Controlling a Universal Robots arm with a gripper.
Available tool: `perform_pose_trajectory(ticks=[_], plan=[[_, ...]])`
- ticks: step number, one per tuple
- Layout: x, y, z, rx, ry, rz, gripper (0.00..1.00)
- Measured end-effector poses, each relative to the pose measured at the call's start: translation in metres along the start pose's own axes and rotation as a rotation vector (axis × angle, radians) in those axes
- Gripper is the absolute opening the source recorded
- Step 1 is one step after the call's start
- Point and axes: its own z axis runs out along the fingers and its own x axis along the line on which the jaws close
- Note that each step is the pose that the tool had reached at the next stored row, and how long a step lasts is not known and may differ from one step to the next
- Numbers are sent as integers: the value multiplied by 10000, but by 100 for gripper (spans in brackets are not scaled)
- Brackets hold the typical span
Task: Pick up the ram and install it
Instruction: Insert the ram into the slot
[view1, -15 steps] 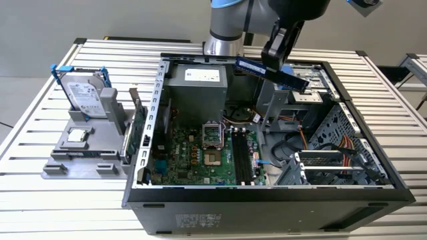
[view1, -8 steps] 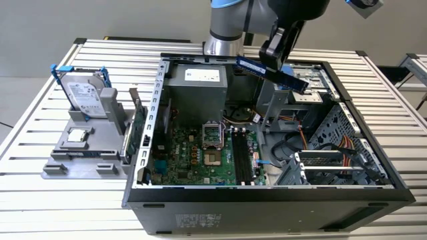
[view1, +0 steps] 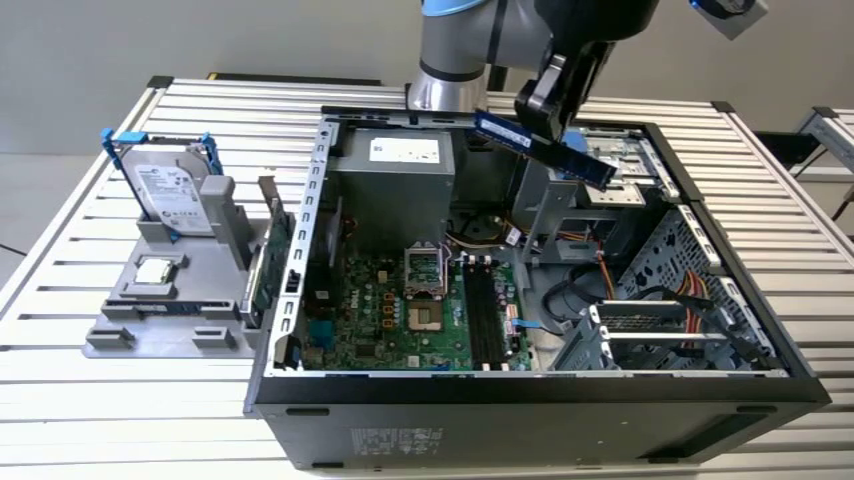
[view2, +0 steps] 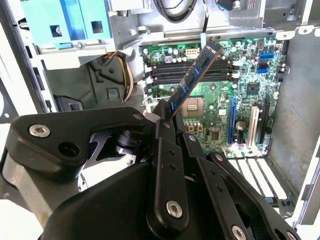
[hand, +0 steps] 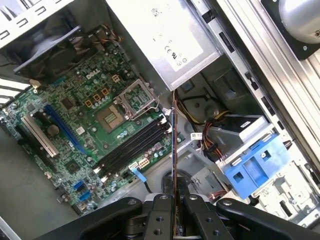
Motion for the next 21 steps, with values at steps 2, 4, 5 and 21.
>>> perform_pose_trajectory(ticks=[2,4,5,21], plan=[[2,2,0,13,-2,123,0],[3,4,0,27,-4,252,0],[4,6,0,34,-5,317,0],[19,24,0,143,-20,1337,0]])
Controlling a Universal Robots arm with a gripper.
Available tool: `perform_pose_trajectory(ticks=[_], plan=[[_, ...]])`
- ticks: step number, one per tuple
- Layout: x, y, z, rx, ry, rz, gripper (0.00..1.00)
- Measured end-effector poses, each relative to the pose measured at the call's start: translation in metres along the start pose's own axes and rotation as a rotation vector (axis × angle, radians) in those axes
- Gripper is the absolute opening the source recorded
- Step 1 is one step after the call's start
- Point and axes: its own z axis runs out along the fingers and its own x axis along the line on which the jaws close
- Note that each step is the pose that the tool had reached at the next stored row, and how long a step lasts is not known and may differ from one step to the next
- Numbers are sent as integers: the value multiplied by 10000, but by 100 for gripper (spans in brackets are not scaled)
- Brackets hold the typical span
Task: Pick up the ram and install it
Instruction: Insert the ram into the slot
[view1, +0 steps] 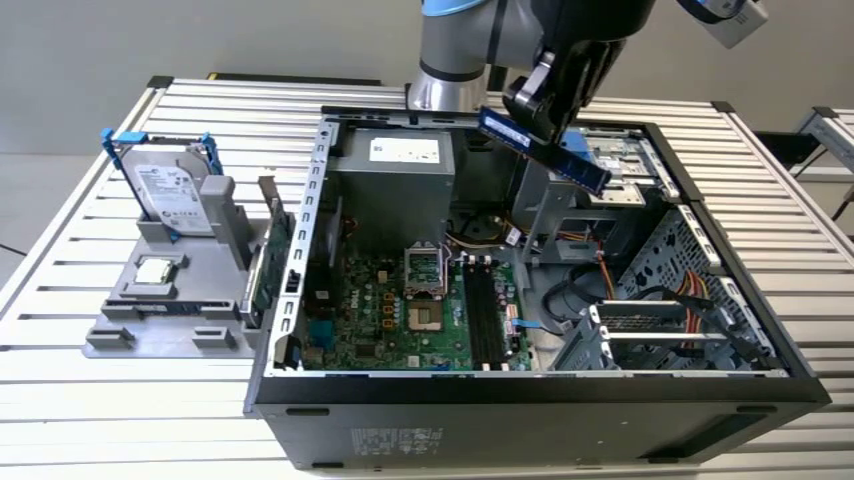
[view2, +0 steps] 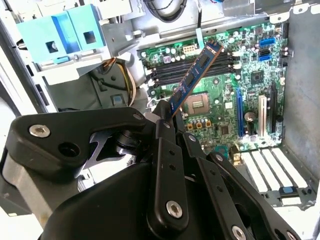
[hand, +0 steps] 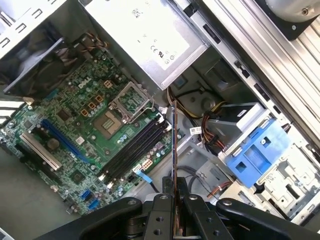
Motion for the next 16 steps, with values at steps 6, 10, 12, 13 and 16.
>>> perform_pose_trajectory(ticks=[6,10,12,13,16], plan=[[5,5,0,39,-5,368,0],[9,9,0,64,-9,604,0],[10,10,0,77,-10,724,0],[11,11,0,83,-11,781,0],[14,13,0,102,-14,959,0]])
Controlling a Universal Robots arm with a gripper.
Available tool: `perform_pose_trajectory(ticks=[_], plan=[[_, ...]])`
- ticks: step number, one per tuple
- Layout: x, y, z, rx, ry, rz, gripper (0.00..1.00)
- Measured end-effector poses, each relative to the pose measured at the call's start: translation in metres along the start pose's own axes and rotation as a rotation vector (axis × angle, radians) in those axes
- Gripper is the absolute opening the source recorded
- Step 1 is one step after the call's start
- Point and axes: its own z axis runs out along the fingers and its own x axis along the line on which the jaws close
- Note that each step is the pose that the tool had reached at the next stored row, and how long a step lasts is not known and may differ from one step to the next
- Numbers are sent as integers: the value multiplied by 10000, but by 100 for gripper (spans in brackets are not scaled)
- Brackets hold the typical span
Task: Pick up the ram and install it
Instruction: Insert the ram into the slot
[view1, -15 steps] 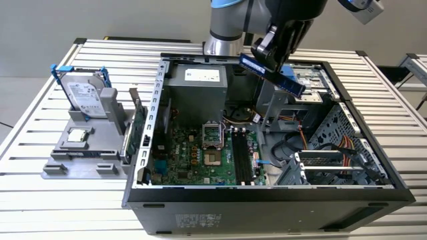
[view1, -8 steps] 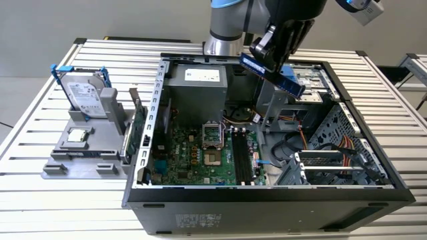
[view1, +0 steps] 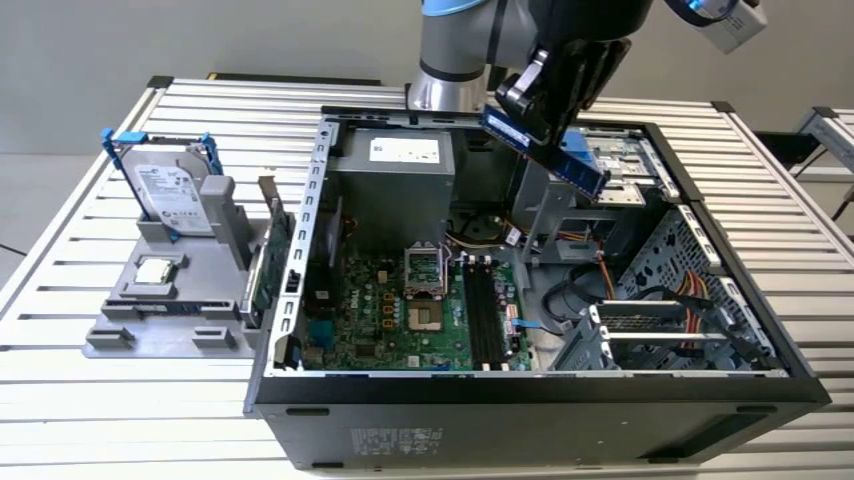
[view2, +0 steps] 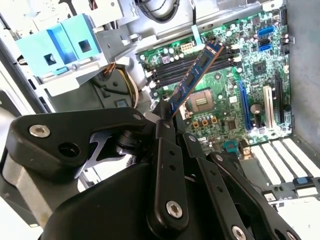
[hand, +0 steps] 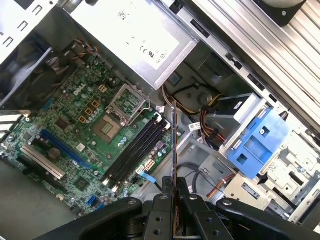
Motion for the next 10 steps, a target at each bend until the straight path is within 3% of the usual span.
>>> perform_pose_trajectory(ticks=[10], plan=[[9,7,1,61,-9,581,0]])
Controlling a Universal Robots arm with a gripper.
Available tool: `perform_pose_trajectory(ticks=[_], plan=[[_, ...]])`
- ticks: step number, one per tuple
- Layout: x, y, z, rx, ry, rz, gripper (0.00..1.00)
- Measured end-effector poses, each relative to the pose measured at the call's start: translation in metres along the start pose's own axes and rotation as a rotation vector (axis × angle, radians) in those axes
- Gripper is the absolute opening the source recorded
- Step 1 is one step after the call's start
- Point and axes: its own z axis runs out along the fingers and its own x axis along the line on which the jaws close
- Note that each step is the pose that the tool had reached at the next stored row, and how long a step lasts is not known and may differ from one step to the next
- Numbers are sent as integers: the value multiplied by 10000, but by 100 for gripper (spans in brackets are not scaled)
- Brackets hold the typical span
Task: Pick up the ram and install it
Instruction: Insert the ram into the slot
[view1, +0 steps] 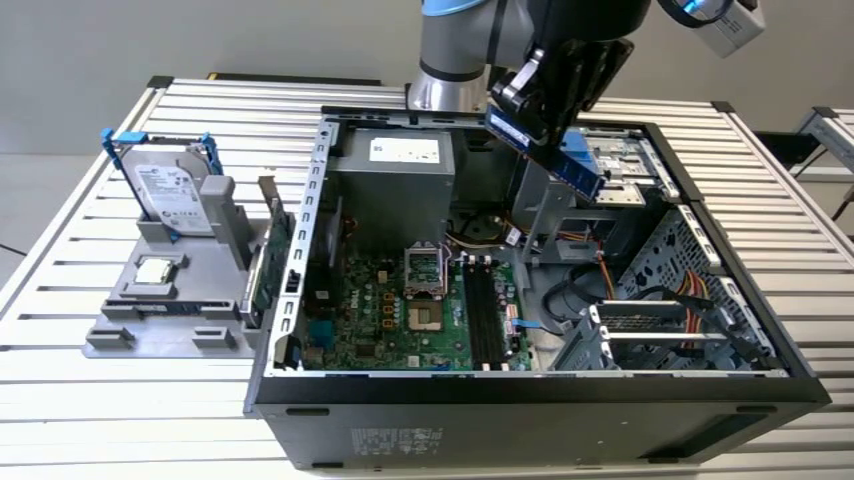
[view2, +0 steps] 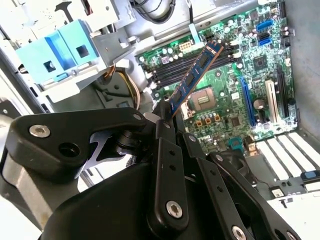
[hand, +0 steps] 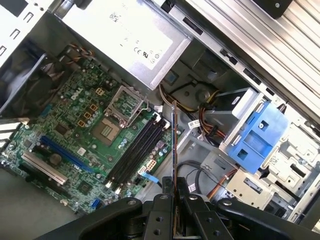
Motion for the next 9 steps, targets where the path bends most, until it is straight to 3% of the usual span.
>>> perform_pose_trajectory(ticks=[9], plan=[[5,3,1,69,-10,648,0]])
